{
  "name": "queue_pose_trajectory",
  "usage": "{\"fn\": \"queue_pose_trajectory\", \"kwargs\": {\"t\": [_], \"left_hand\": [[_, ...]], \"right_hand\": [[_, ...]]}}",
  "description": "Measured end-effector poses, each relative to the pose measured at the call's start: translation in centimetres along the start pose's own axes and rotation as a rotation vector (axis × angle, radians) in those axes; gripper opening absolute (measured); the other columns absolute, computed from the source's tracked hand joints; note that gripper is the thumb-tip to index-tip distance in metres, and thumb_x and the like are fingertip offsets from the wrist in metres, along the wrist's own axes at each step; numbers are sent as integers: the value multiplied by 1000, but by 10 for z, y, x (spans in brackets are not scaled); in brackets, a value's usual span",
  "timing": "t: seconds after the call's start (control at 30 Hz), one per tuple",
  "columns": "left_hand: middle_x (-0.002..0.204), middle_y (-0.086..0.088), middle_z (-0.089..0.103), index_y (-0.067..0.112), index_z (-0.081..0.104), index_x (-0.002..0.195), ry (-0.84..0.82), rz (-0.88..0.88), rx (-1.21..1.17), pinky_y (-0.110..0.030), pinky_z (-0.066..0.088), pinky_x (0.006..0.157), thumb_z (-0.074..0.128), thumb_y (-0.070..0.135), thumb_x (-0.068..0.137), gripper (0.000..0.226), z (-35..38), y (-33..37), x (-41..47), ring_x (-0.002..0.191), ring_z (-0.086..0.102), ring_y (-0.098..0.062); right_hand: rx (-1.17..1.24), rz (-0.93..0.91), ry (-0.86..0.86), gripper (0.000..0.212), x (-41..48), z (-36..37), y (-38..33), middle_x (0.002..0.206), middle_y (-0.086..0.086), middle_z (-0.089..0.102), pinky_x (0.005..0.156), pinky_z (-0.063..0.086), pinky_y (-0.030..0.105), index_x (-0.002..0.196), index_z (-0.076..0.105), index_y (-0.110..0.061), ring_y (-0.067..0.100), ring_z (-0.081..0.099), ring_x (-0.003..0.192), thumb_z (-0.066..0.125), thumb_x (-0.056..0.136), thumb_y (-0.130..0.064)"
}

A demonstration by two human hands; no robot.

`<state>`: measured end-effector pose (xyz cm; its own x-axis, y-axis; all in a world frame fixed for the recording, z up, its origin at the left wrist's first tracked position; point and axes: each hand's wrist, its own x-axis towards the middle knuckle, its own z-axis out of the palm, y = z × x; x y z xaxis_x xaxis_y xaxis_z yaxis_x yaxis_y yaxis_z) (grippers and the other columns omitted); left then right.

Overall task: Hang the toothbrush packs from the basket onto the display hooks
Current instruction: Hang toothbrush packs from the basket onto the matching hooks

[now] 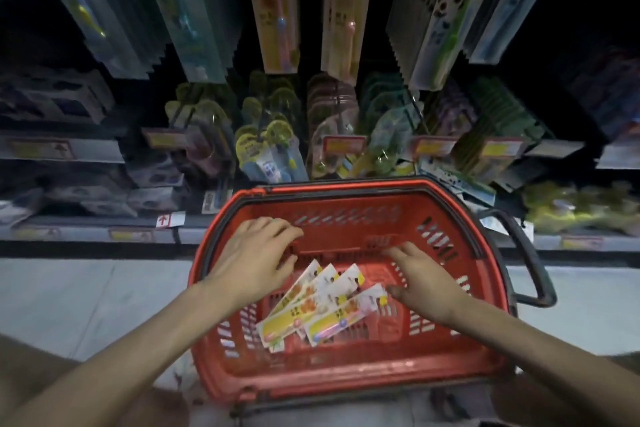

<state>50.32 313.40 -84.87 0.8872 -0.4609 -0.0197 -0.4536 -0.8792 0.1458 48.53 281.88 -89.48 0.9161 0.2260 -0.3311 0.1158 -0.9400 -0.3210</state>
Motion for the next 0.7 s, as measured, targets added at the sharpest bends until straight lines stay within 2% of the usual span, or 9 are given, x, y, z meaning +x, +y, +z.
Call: {"fn": "queue_pose_trajectory", "kwargs": {"t": [0.07,0.13,0.2,0.27,0.47,0.63,0.7], "left_hand": [[127,3,66,26,64,133,-27,2,59,-45,45,108,65,40,91,44,11,-4,-7,123,60,-25],[128,-1,66,25,65,133,-67,-7,130,-54,40,115,69,39,88,47,23,-9,-14,125,59,-28],[128,-6,66,24,67,130,-93,-16,209,-66,34,116,73,37,83,49,34,-13,-20,127,58,-33],[128,-9,65,22,69,126,-91,-29,233,-71,28,117,74,35,82,46,42,-18,-24,130,55,-35],[132,-20,64,13,71,122,-17,-99,246,-63,20,124,69,29,85,40,49,-21,-38,139,46,-46],[142,-22,61,15,74,121,-62,-100,304,-67,2,125,68,35,86,41,59,-4,-64,149,36,-46],[147,-23,57,15,74,120,-65,-112,322,-67,-1,125,68,35,86,40,61,1,-73,152,31,-46]], "right_hand": [[-46,33,-75,65,-4,22,9,133,6,52,106,47,40,144,51,-21,30,55,126,75,84,-32],[-75,56,-123,61,-8,38,15,134,9,53,105,47,39,143,51,-19,31,54,128,71,87,-33],[-97,67,-136,56,-10,48,19,134,9,54,105,47,39,142,53,-19,32,54,129,68,89,-32],[-84,69,-119,53,-11,52,21,132,9,56,104,48,40,140,55,-19,32,56,127,66,90,-33],[-92,6,-64,44,-20,58,16,128,7,59,100,50,40,138,57,-18,30,58,123,62,96,-29],[-188,-104,-233,46,-39,82,7,135,4,57,103,47,35,142,53,-20,26,56,125,59,98,-33],[-237,-149,-311,50,-43,92,4,139,4,54,106,46,35,144,51,-20,26,54,128,60,96,-32]]}}
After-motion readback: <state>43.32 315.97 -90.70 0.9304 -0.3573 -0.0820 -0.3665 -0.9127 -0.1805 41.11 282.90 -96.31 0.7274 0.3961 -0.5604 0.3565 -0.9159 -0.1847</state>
